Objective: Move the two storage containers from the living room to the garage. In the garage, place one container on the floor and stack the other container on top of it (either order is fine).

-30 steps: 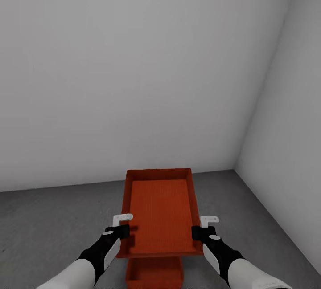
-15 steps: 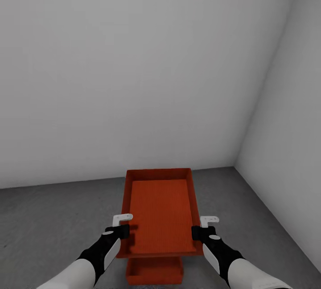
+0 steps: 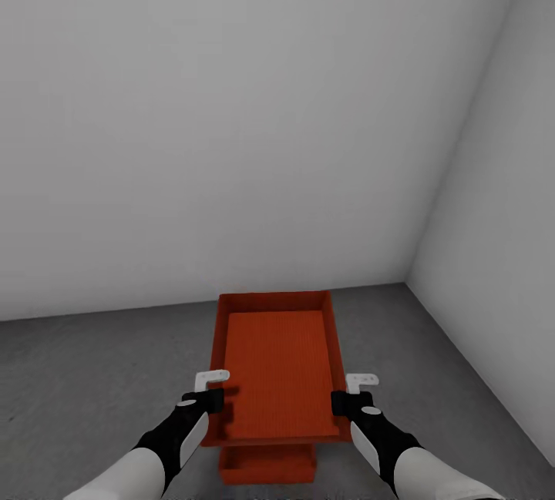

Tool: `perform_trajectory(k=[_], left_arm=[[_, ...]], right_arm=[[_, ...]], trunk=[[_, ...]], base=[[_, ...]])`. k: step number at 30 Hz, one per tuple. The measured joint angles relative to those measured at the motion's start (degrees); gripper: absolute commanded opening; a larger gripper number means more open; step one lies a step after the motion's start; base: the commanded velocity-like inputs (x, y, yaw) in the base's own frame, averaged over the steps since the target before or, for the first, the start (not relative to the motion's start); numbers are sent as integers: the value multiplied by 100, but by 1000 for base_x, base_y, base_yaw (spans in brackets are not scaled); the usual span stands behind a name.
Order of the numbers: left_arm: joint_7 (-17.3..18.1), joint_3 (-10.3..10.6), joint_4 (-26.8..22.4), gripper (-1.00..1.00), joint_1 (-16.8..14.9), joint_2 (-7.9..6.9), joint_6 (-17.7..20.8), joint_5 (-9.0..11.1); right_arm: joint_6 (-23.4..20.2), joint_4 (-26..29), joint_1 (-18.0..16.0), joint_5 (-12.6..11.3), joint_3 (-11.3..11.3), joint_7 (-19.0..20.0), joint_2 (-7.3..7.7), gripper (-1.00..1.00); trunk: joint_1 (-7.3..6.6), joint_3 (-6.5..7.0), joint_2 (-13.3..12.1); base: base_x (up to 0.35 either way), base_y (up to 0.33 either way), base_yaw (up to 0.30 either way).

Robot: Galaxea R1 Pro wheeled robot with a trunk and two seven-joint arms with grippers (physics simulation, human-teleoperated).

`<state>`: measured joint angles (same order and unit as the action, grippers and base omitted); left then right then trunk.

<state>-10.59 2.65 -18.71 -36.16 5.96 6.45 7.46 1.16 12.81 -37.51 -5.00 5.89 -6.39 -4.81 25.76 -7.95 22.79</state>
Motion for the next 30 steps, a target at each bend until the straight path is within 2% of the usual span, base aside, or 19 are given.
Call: perform_trajectory(k=[30], left_arm=[[1,-1,7,-100,-5,1,-4,-2]], right_arm=[[0,2,0,1,-1,0,1,-100]], trunk=[[0,-278,1]], base=[[0,0,0]])
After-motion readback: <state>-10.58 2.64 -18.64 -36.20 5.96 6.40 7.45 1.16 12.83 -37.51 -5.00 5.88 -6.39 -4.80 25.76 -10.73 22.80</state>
